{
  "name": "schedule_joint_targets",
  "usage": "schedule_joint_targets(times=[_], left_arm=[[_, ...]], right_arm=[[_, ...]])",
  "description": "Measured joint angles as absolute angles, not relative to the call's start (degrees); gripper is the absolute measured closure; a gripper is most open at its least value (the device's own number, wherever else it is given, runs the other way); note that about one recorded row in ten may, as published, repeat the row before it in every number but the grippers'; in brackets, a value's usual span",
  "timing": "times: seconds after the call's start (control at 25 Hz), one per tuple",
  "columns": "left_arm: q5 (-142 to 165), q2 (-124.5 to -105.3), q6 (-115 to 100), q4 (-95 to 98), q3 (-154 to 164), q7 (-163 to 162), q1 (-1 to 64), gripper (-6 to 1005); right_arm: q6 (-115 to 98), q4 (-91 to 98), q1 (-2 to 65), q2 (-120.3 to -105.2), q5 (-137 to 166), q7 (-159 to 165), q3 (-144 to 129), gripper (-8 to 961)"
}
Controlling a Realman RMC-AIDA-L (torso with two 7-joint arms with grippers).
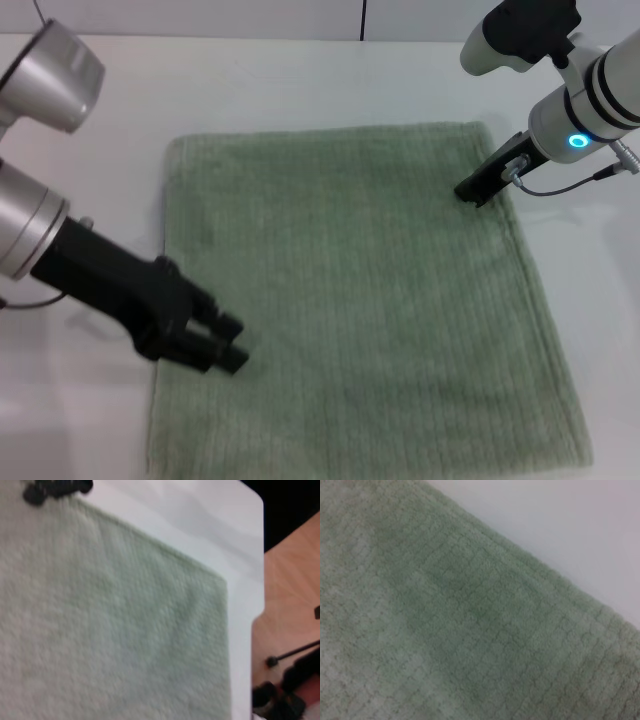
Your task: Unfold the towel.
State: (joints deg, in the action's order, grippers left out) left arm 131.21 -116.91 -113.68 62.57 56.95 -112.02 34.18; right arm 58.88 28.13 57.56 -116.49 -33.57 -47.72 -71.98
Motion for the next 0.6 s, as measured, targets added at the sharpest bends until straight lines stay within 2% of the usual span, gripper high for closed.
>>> schedule_joint_targets(times=[0.16,0.4,0.6], left_arm=[[129.2,-118.07,-109.8,61.5,51.2,-106.9,34.9,616],[114.8,-118.05,-100.1,54.6,44.6,-98.1,34.0,616],[103.6,-117.90,-86.5,41.3,41.6,-85.1,34.2,615]], right_arm=[[58.8,28.4,57.6,-116.62,-33.6,-47.7,-72.0,860],[58.8,31.5,57.8,-116.76,-33.6,-47.7,-71.7,859],[54.5,40.8,55.6,-118.28,-33.6,-47.7,-72.4,857]])
